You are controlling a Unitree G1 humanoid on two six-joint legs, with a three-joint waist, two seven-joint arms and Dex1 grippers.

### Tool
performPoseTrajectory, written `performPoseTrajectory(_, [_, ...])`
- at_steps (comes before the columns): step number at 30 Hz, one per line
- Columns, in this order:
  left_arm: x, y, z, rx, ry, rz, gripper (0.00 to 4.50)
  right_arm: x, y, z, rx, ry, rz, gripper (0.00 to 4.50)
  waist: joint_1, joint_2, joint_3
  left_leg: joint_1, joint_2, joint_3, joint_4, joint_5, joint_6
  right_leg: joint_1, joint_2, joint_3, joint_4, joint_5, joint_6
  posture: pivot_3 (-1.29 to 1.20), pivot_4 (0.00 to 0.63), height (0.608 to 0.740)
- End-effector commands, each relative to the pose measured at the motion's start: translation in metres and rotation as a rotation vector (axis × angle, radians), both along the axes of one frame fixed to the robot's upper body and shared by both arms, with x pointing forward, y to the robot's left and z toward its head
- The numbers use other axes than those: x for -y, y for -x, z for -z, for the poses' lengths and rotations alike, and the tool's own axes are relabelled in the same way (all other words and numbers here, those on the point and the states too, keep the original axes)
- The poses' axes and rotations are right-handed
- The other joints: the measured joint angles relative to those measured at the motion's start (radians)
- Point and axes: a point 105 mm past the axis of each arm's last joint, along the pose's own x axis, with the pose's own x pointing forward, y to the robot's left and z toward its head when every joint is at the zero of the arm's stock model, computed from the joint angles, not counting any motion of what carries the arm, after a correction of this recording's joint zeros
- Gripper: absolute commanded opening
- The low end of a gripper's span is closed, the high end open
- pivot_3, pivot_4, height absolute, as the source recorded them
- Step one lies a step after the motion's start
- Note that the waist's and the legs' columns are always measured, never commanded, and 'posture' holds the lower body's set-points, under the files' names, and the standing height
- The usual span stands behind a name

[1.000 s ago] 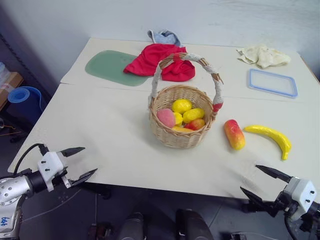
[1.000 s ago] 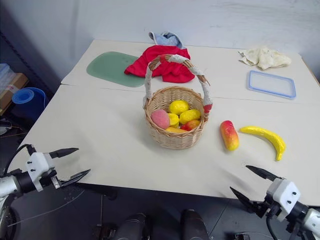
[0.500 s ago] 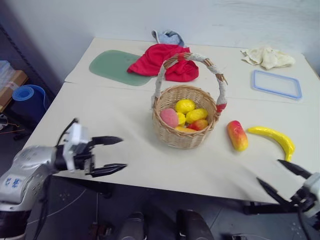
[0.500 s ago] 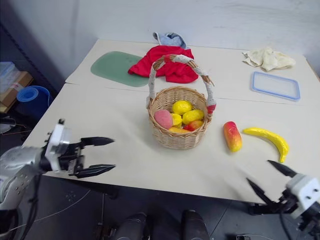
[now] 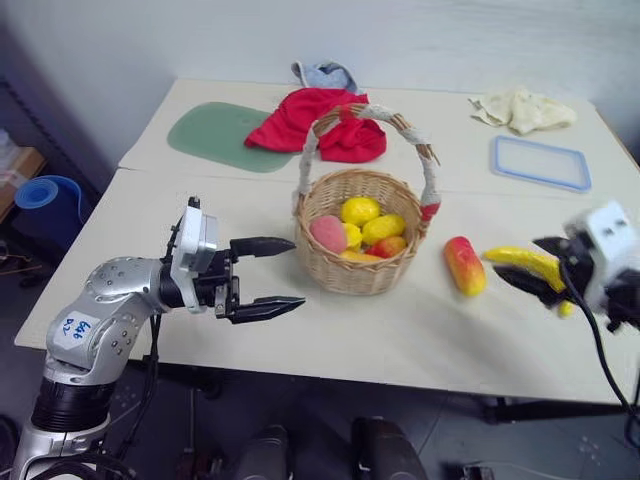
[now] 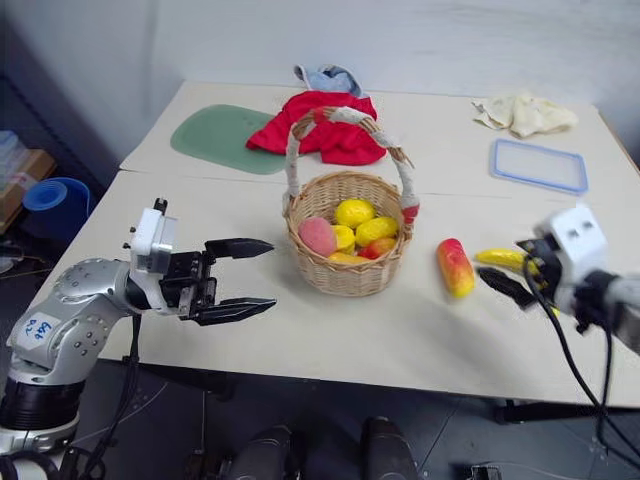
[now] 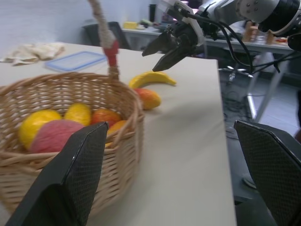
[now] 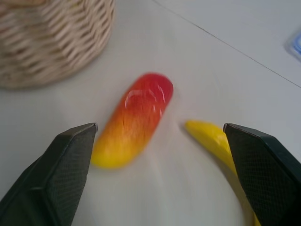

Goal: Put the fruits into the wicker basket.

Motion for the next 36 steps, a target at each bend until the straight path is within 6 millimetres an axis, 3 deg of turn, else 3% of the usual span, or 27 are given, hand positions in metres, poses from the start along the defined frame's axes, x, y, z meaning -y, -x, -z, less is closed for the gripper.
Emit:
performPoseTrajectory(1, [0.000, 0.004, -0.003, 0.035, 0.004, -0.011, 4.50, -0.005, -0.015, 0.020, -0.157, 0.032, 0.056, 4.44, 0.004, 0.000, 0.000, -0.002, 0.000, 0.000, 0.000, 0.000, 0.000, -0.001, 0.000, 0.000, -0.001, 0.000, 0.000, 0.00, 0.150, 0.740])
performPoseTrajectory(6, [0.003, 0.010, -0.001, 0.032, 0.013, -0.022, 4.50, 0.000, -0.041, 0.031, -0.184, 0.102, 0.139, 4.44, 0.005, 0.000, 0.000, -0.010, -0.002, -0.002, 0.005, -0.003, 0.005, -0.002, -0.002, -0.001, -0.002, 0.001, 0.002, 0.00, 0.150, 0.740])
performPoseTrajectory(13, [0.000, 0.013, 0.000, 0.040, 0.013, -0.067, 4.50, -0.004, -0.033, 0.055, -0.314, 0.160, 0.091, 4.44, 0.002, 0.000, 0.000, -0.016, -0.003, 0.000, 0.008, -0.003, 0.007, -0.008, -0.001, -0.002, -0.002, 0.003, 0.005, 0.00, 0.150, 0.740])
performPoseTrajectory(16, [0.000, 0.011, 0.001, 0.043, 0.013, -0.071, 4.50, -0.001, -0.034, 0.059, -0.320, 0.164, 0.084, 3.94, 0.002, 0.000, 0.000, -0.015, -0.003, 0.000, 0.008, -0.001, 0.006, -0.008, -0.001, -0.002, 0.000, 0.003, 0.005, 0.00, 0.150, 0.740])
performPoseTrajectory(19, [-0.001, 0.011, 0.000, 0.047, 0.014, -0.074, 4.50, 0.003, -0.033, 0.052, -0.289, 0.161, 0.062, 3.00, 0.002, 0.000, 0.000, -0.015, -0.003, 0.000, 0.008, -0.001, 0.006, -0.008, -0.001, -0.002, 0.000, 0.003, 0.005, 0.00, 0.150, 0.740])
performPoseTrajectory(22, [-0.005, 0.008, -0.001, 0.047, 0.012, -0.082, 4.50, 0.006, -0.018, 0.036, -0.235, 0.153, -0.052, 2.03, 0.011, 0.000, 0.000, -0.015, -0.003, 0.000, 0.008, -0.001, 0.007, -0.008, -0.001, -0.002, 0.001, 0.003, 0.005, 0.00, 0.150, 0.740])
performPoseTrajectory(24, [-0.006, 0.008, -0.001, 0.046, 0.011, -0.083, 4.50, 0.002, -0.009, 0.029, -0.211, 0.155, -0.132, 1.69, 0.014, 0.000, 0.000, -0.016, -0.003, -0.001, 0.008, -0.001, 0.007, -0.009, 0.000, -0.002, 0.000, 0.003, 0.005, 0.00, 0.150, 0.740])
performPoseTrajectory(27, [-0.020, -0.001, -0.011, 0.031, 0.076, -0.142, 4.50, -0.069, 0.037, -0.012, -0.116, -0.007, -0.578, 1.65, 0.008, 0.000, 0.000, -0.016, -0.003, 0.001, 0.007, -0.001, 0.007, -0.010, 0.000, -0.002, 0.000, 0.003, 0.006, 0.00, 0.150, 0.740])
performPoseTrajectory(28, [-0.024, -0.002, -0.013, 0.027, 0.089, -0.156, 4.50, -0.081, 0.048, -0.019, -0.107, -0.046, -0.646, 1.65, 0.002, 0.000, 0.000, -0.016, -0.002, 0.002, 0.007, -0.001, 0.007, -0.010, 0.000, -0.003, 0.000, 0.003, 0.006, 0.00, 0.150, 0.740])
performPoseTrajectory(29, [-0.028, -0.004, -0.013, 0.028, 0.091, -0.171, 4.50, -0.091, 0.052, -0.026, -0.086, -0.081, -0.681, 1.65, -0.003, 0.000, 0.000, -0.015, -0.001, 0.002, 0.007, -0.001, 0.007, -0.010, 0.000, -0.003, 0.001, 0.003, 0.006, 0.00, 0.150, 0.740])
performPoseTrajectory(31, [-0.038, -0.008, -0.014, 0.023, 0.093, -0.200, 4.50, -0.131, 0.059, -0.048, 0.048, -0.176, -0.805, 1.65, -0.007, -0.002, 0.001, -0.013, 0.000, 0.001, 0.007, 0.000, 0.005, -0.009, 0.000, -0.002, 0.001, 0.003, 0.006, 0.00, 0.150, 0.740])
performPoseTrajectory(33, [-0.041, -0.009, -0.015, 0.018, 0.098, -0.206, 4.50, -0.152, 0.064, -0.060, 0.117, -0.231, -0.861, 1.65, -0.011, -0.003, 0.001, -0.011, 0.001, 0.001, 0.007, -0.001, 0.004, -0.008, 0.000, -0.003, 0.002, 0.004, 0.003, 0.00, 0.150, 0.740])
performPoseTrajectory(36, [-0.035, -0.005, -0.013, 0.007, 0.092, -0.179, 4.50, -0.179, 0.047, -0.086, 0.330, -0.367, -0.788, 1.65, -0.005, -0.004, 0.001, -0.012, 0.000, -0.001, 0.006, 0.000, 0.002, -0.010, -0.001, -0.003, 0.002, 0.004, 0.003, 0.00, 0.150, 0.740])
